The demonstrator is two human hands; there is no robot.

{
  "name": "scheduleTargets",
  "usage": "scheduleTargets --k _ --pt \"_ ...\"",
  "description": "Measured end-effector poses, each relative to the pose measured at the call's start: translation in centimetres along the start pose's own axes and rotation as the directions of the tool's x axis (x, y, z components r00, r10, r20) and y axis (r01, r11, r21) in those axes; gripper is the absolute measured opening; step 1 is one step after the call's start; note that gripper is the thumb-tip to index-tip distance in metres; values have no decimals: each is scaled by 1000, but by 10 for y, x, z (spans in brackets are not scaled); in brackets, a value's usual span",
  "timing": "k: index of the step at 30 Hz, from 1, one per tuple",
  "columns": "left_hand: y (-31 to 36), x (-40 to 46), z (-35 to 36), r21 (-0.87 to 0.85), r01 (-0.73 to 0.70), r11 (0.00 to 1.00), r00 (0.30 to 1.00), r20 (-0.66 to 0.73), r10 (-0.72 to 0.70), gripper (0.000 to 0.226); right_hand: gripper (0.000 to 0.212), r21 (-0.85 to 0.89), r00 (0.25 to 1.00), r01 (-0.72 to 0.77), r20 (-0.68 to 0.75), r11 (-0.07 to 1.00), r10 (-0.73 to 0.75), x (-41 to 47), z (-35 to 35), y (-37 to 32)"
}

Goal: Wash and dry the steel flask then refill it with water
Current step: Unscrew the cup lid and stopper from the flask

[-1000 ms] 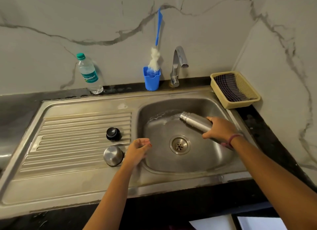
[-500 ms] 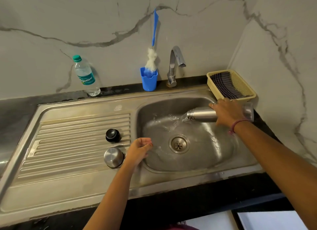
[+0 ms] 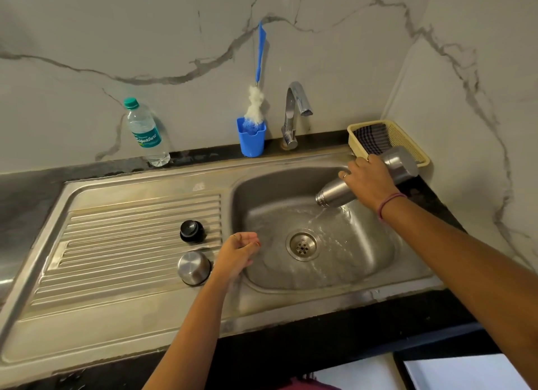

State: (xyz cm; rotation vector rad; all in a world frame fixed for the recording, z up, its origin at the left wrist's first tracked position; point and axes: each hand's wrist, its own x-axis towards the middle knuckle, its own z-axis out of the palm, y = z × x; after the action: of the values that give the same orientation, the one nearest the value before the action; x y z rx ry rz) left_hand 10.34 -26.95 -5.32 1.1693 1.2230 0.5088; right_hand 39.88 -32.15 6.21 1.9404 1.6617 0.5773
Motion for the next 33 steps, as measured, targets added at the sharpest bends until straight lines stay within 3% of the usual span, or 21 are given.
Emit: scheduleTargets --k 7,14,33 --pt "-2 -3 1 -1 -9 1000 1000 10 9 17 30 -60 993 116 -17 991 -117 -3 -1 -2" --pt "-3 -9 5 -9 -6 1000 1000 21 6 17 43 -86 974 219 -42 972 -224 -6 1 2" --pt "-1 -12 14 28 -12 1000 999 44 11 16 50 -134 962 225 -124 965 -242 -14 -24 7"
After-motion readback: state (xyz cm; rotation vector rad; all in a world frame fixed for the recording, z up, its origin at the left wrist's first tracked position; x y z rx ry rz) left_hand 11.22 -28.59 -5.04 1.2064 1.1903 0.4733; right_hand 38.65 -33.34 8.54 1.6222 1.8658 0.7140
